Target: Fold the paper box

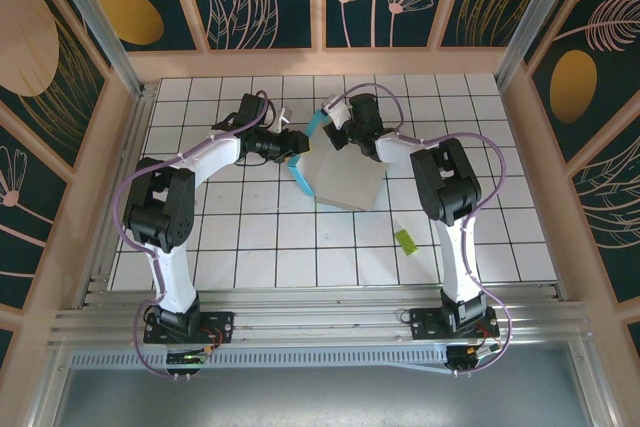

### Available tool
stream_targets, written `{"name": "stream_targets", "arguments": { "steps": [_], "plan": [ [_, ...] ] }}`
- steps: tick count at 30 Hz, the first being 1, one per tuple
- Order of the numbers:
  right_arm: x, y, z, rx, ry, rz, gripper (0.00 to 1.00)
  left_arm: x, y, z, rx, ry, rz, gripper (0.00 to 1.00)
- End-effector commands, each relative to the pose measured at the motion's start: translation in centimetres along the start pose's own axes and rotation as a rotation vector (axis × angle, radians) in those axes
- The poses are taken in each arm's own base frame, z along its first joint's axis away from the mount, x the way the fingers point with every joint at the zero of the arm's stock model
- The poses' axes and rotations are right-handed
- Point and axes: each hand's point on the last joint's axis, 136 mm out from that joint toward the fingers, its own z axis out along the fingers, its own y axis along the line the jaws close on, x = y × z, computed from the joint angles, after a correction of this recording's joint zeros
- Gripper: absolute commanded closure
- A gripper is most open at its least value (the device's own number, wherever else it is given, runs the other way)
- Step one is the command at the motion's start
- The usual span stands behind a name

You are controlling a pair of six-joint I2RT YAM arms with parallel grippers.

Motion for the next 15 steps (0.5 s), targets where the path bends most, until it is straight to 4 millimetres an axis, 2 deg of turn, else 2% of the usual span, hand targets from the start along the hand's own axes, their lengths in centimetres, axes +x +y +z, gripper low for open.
{"name": "stream_targets", "arguments": {
  "steps": [1,6,9,15],
  "plan": [
    [2.5,0.8,0.5,-0.004,0.075,0.012,0.81,0.0,-0.6,0.4,0.013,0.012,0.006,0.57],
    [2.7,-0.1,-1.3,0.003,0.079,0.002,0.7,0.1,-0.5,0.3,0.001,0.012,0.007,0.56],
    [3.1,-0.8,-2.2,0.004,0.084,0.002,0.68,0.1,-0.4,0.2,-0.004,0.011,0.006,0.56],
    [2.8,-1.5,-2.9,-0.017,0.074,-0.013,0.6,0.0,-0.6,0.1,-0.003,0.007,0.007,0.56]
  ]
}}
